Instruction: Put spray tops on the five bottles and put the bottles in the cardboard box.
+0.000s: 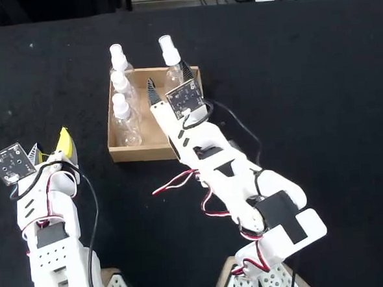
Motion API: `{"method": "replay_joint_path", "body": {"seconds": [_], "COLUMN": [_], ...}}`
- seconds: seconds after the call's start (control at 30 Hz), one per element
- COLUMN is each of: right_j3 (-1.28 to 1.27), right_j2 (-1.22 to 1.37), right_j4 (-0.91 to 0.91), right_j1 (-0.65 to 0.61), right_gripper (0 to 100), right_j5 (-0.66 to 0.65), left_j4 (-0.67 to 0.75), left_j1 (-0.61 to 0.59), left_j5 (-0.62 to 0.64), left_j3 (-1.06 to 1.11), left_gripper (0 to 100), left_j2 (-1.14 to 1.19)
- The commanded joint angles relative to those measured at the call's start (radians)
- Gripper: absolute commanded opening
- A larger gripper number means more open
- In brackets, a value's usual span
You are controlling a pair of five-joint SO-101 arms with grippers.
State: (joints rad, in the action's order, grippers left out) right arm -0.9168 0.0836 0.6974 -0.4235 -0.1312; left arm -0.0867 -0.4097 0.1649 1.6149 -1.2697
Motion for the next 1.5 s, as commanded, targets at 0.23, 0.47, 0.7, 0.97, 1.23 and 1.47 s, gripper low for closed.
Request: {"method": "replay_joint_path", "body": {"seconds": [0.23, 0.47, 0.7, 0.97, 1.23, 1.47], "right_j3": [0.004, 0.004, 0.004, 0.001, 0.001, 0.004], "right_j2": [-0.024, -0.024, -0.024, -0.024, -0.024, -0.024], "right_j4": [0.011, 0.011, 0.006, 0.005, 0.005, 0.005], "right_j1": [-0.015, -0.014, -0.018, -0.021, -0.023, -0.044], "right_gripper": [26.6, 26.9, 27.0, 38.7, 35.5, 35.4], "right_j5": [-0.008, -0.008, -0.011, -0.008, -0.011, -0.015], "left_j4": [0.023, 0.023, 0.025, 0.025, 0.025, 0.025], "left_j1": [-0.007, -0.007, -0.005, -0.007, -0.007, -0.007], "left_j5": [-0.005, -0.005, -0.005, -0.005, -0.005, -0.005], "left_j3": [-0.021, -0.021, -0.021, -0.021, -0.021, -0.021], "left_gripper": [22, 22, 22, 22, 22, 22], "left_j2": [-0.014, -0.014, -0.014, -0.014, -0.014, -0.014]}}
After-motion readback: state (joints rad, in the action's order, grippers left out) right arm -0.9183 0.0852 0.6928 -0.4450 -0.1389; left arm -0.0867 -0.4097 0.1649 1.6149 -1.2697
